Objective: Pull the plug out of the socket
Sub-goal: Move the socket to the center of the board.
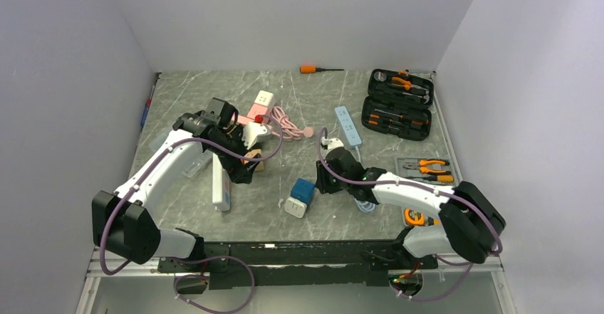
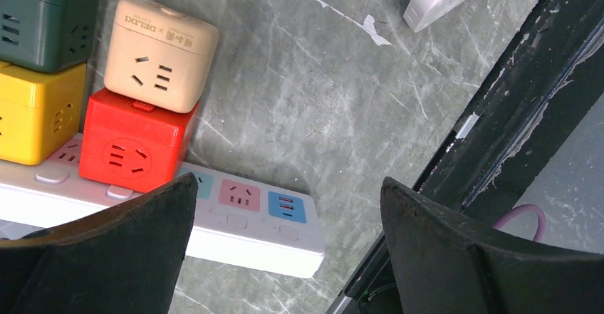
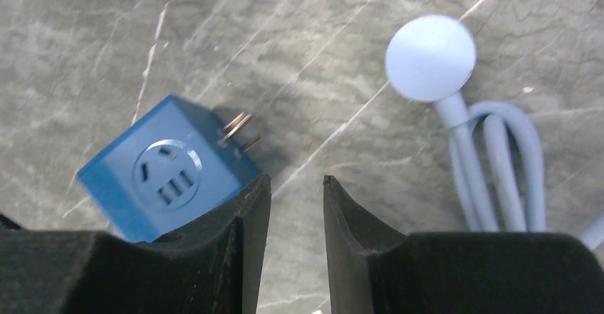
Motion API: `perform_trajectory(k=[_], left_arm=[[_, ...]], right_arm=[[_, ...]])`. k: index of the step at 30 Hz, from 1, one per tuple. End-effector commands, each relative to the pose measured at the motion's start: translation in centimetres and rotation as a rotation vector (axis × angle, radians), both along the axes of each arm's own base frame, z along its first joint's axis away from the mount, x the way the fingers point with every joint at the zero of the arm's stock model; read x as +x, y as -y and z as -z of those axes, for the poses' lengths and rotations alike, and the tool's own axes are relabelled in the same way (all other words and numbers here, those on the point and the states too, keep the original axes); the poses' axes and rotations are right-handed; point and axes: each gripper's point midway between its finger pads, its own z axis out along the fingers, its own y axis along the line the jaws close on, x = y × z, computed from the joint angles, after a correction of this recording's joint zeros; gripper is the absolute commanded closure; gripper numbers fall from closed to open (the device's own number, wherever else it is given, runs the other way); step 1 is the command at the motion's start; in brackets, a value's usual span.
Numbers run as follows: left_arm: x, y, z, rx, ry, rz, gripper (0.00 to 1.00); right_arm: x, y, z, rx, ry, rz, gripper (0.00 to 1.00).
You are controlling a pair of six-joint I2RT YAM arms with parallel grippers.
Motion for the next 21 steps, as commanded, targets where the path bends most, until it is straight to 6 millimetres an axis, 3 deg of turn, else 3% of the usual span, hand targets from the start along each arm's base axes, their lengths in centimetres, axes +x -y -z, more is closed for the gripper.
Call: perform_trajectory(k=[1, 8, 15, 17, 21], left_arm=[[0.3, 0.3, -0.7, -0.024, 0.028, 0.02, 0.01], [0.4, 0.3, -1.0, -0.024, 0.027, 0.019, 0.01], [0.5, 0.3, -1.1, -0.022, 0.028, 0.018, 0.01], [0.6, 0.2, -1.1, -0.017, 0.034, 0.019, 0.0], [0.6, -0.1, -1.4, -0.005, 0.052, 0.032, 0.01]], right_arm=[[-1.4, -0.3, -1.2, 0.026, 0.027, 0.004, 0.65], [-3.8, -2.1, -1.9, -0.044, 0.044, -0.115, 0.68], [-5.1, -6.3, -2.4, -0.04, 0.064, -0.243, 0.69], [-5.3, -7.8, -3.0, -0.03, 0.074, -0.275, 0.69], [-4.8, -10.0, -6.6, -0.005, 0.141, -0.35, 0.69]])
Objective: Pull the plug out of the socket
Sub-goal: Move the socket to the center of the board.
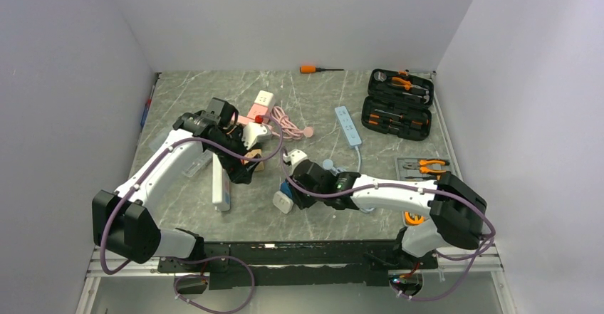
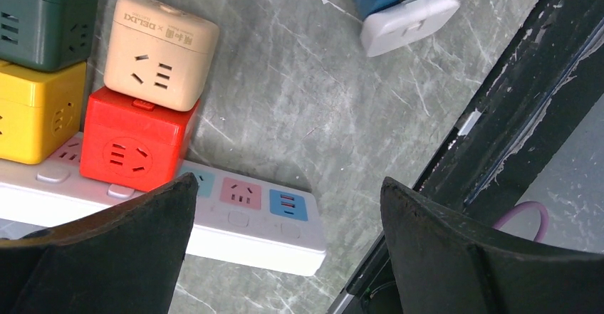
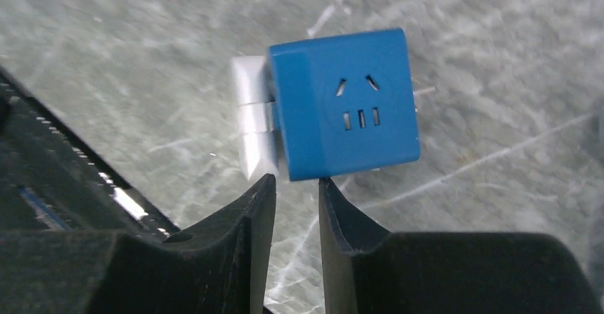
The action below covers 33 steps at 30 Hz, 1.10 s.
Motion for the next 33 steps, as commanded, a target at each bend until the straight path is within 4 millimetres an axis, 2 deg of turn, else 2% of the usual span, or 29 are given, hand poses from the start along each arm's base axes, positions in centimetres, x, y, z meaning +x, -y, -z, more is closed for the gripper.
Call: perform_trajectory(k=[1, 4, 7, 9, 12, 17, 19, 23, 33], left_arm=[[0.4, 0.0, -1.5, -0.009, 0.056, 0.034, 0.01], [0.4, -0.4, -1.9, -0.007, 0.087, 0.039, 0.0], [0.7, -1.0, -2.5, -0.019, 0.111, 0.014, 0.01], [1.1, -1.6, -3.0, -0.028, 0.123, -0.017, 0.01], [1.7, -2.6, -3.9, -0.053, 0.126, -0.075, 0.01], [2.4, -4.2, -5.6, -0.126, 0.131, -0.161, 0.01], [2.8, -4.9, -6.2, -0.155, 0.133, -0.192, 0.01], [2.9, -5.6, -6.5, -0.176, 0.105, -0.209, 0.01], [2.6, -4.6, -6.0, -0.219, 0.093, -0.166, 0.01]], right_arm=[[1.9, -3.0, -6.5, 0.094, 0.138, -0.068, 0.7], [3.8, -2.6, -9.9, 0.118, 0.223, -0.065, 0.71], [6.3, -1.9, -11.2, 0.143, 0.249, -0.039, 0.73], [8.0, -2.0, -10.7, 0.159, 0.237, -0.029, 0.73], [9.5, -3.4, -9.5, 0.177, 0.218, -0.065, 0.74], [10.3, -6.2, -5.3, 0.172, 0.154, -0.144, 0.75], [10.2, -6.8, -3.3, 0.166, 0.11, -0.161, 0.76], [9.5, -6.4, -1.6, 0.161, 0.078, -0.157, 0.79], [5.4, -1.0, 0.0, 0.162, 0.047, -0.089, 0.81]])
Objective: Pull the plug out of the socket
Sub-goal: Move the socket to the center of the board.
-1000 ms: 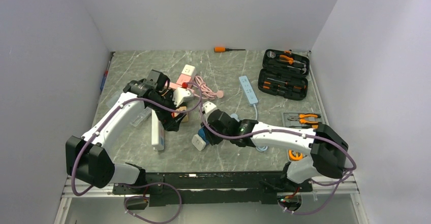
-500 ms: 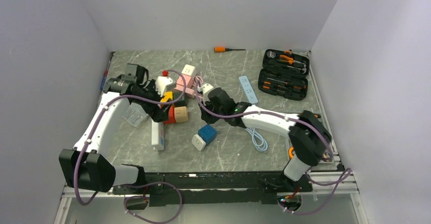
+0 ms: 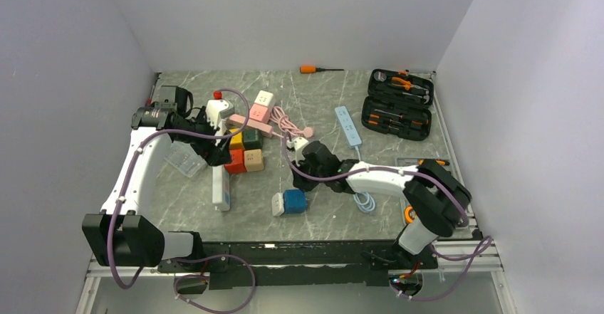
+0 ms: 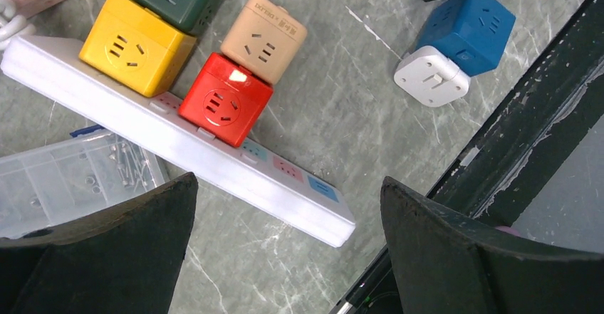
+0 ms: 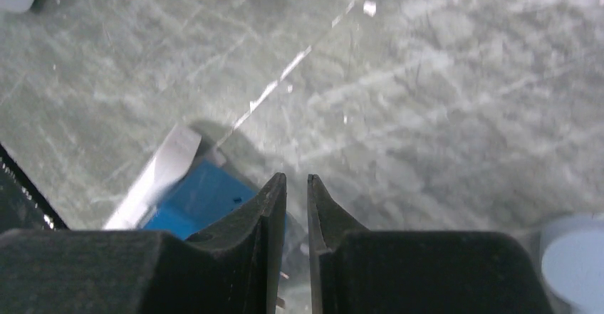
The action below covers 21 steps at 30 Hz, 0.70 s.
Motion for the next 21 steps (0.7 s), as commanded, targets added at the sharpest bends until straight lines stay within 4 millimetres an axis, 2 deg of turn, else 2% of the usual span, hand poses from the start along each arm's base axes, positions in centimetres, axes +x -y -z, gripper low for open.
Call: perform_trajectory(k=[1, 3, 4, 7, 11, 12, 16, 21], left_arm=[[-0.6, 1.3, -0.7, -0.062, 0.011, 0.065, 0.01], [-0.8, 1.6, -0.5, -0.062, 0.012, 0.079, 0.0], [-0.8, 1.7, -0.5, -0.058, 0.014, 0.083, 0.01], [-1.1, 2.0, -0.2, -0.048, 0.013, 0.102, 0.01], [-1.7, 2.1, 0.1, -0.046, 0.002, 0.127, 0.01], [-1.8, 2.1, 0.1, -0.045, 0.002, 0.132, 0.01], [-2.0, 2.0, 0.4, -0.035, 0.003, 0.136, 0.01], [-2.1, 2.0, 0.4, -0.038, 0.009, 0.143, 0.01]], right_arm=[[-1.2, 1.0, -1.7, 0.084, 0.018, 0.03, 0.81], [-1.4, 1.7, -1.8, 0.086, 0.023, 0.054, 0.79], [-1.3, 2.0, -1.9, 0.08, 0.03, 0.066, 0.75], [-0.4, 3.0, -2.7, 0.054, 0.082, 0.106, 0.51], [0.7, 3.6, -5.6, 0.095, 0.16, 0.123, 0.09], [0.6, 3.4, -6.5, 0.114, 0.182, 0.098, 0.02], [-2.0, 2.0, -8.7, 0.23, 0.242, -0.104, 0.0], [-5.1, 1.0, -7.9, 0.239, 0.236, -0.288, 0.0]])
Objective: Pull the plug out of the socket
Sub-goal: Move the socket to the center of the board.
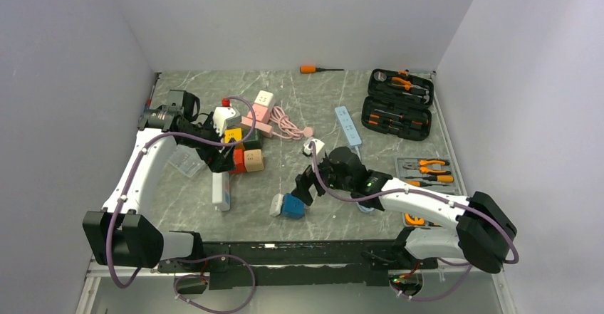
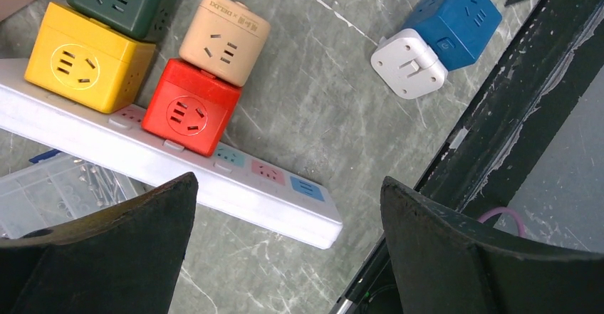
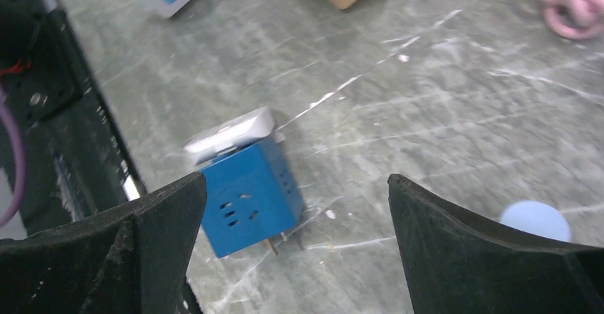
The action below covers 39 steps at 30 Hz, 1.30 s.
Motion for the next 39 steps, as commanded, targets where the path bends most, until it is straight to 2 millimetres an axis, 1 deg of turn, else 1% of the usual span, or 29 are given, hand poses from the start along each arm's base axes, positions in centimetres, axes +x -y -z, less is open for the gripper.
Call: perform_trajectory(k=[1, 4, 6, 9, 12, 14, 16, 18, 21, 24, 28, 32, 34, 36, 37, 38, 39], left_arm=[[-0.6, 0.6, -0.8, -0.034, 0.033, 0.039, 0.01], [-0.7, 0.7, -0.7, -0.038, 0.031, 0.047, 0.01], [-0.8, 0.7, -0.5, -0.036, 0.026, 0.051, 0.01], [-1.0, 0.6, -0.4, -0.033, 0.025, 0.058, 0.01], [-1.2, 0.5, -0.1, -0.024, 0.026, 0.062, 0.01], [-1.3, 0.4, -0.1, -0.02, 0.03, 0.064, 0.01], [-1.4, 0.4, -0.1, -0.02, 0.033, 0.065, 0.01], [-1.5, 0.4, -0.1, -0.02, 0.034, 0.067, 0.01], [-1.6, 0.4, 0.0, -0.019, 0.035, 0.07, 0.01], [-1.7, 0.3, 0.1, -0.014, 0.039, 0.073, 0.01], [-1.7, 0.2, 0.3, -0.006, 0.036, 0.076, 0.01], [-1.5, 0.2, 0.2, -0.006, 0.03, 0.074, 0.0], [-1.4, 0.1, 0.0, -0.003, 0.029, 0.071, 0.01], [-1.4, 0.1, 0.0, 0.002, 0.03, 0.071, 0.01], [-1.4, 0.0, 0.0, 0.003, 0.031, 0.07, 0.01], [-1.4, 0.0, 0.0, 0.004, 0.034, 0.071, 0.01], [-1.4, 0.0, 0.0, 0.005, 0.036, 0.071, 0.01]], right_arm=[[-2.9, -1.8, 0.3, 0.003, 0.032, -0.223, 0.0], [-4.5, -2.5, 1.5, -0.041, 0.04, -0.306, 0.0], [-4.5, -2.7, 2.2, -0.078, 0.048, -0.305, 0.0], [-4.2, -2.8, 2.8, -0.098, 0.06, -0.3, 0.0], [-4.3, -3.1, 3.4, -0.112, 0.067, -0.313, 0.0], [-4.3, -3.4, 4.0, -0.13, 0.068, -0.317, 0.0], [-4.1, -3.5, 5.2, -0.166, 0.066, -0.317, 0.0], [-4.2, -3.8, 6.0, -0.189, 0.076, -0.324, 0.0], [-4.2, -4.3, 6.8, -0.224, 0.104, -0.323, 0.0], [-3.8, -4.2, 7.6, -0.258, 0.138, -0.296, 0.01], [-3.4, -4.4, 7.3, -0.244, 0.187, -0.262, 0.1], [-3.3, -4.8, 6.8, -0.214, 0.226, -0.243, 0.16], [-3.4, -5.1, 6.7, -0.201, 0.236, -0.242, 0.21], [-3.5, -5.2, 6.8, -0.204, 0.236, -0.247, 0.31], [-3.5, -5.1, 7.0, -0.216, 0.232, -0.252, 0.38], [-3.6, -5.0, 7.2, -0.233, 0.226, -0.257, 0.48], [-3.6, -5.0, 7.4, -0.252, 0.217, -0.267, 0.54]])
